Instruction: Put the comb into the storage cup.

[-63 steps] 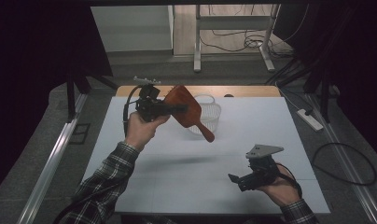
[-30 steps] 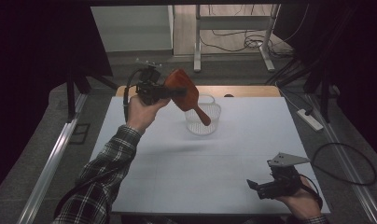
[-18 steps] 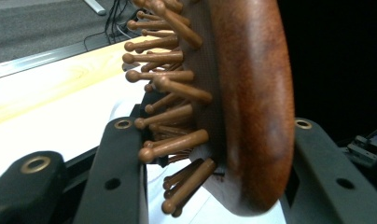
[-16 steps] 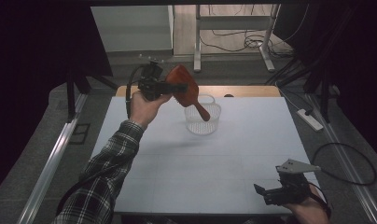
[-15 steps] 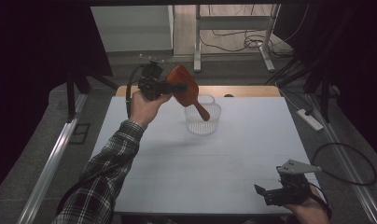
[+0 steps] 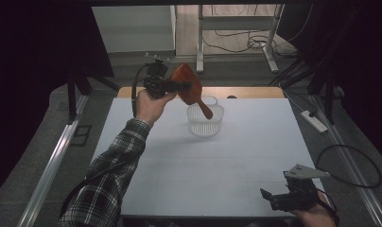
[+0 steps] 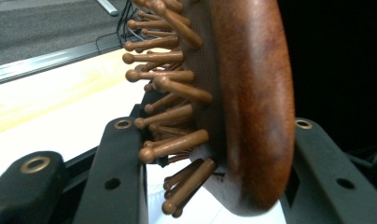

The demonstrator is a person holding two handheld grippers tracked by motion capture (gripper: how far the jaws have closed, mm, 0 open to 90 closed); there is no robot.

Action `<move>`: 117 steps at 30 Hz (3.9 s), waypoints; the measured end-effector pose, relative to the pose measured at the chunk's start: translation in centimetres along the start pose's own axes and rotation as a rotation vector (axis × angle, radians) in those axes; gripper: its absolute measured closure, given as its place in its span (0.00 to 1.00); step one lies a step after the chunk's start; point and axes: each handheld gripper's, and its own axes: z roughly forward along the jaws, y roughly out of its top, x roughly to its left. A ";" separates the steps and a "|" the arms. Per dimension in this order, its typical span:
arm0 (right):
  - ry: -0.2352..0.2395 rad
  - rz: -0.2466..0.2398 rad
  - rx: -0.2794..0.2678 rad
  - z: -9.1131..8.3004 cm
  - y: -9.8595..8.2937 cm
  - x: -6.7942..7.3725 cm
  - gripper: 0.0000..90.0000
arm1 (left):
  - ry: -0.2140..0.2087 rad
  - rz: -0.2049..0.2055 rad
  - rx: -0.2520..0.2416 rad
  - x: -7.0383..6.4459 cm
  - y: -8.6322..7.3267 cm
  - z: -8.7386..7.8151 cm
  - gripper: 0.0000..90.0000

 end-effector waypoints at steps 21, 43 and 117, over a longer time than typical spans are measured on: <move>0.001 -0.003 0.005 0.0 0.0 0.0 0.00 | 0.025 -0.047 -0.021 0.9 -0.5 2.4 0.65; 0.006 -0.011 0.013 0.1 0.0 0.1 0.00 | 0.036 -0.078 -0.026 1.1 -1.7 4.8 0.65; 0.005 -0.040 0.044 0.4 0.0 0.4 0.01 | 0.008 -0.316 -0.040 5.5 -7.5 7.9 0.54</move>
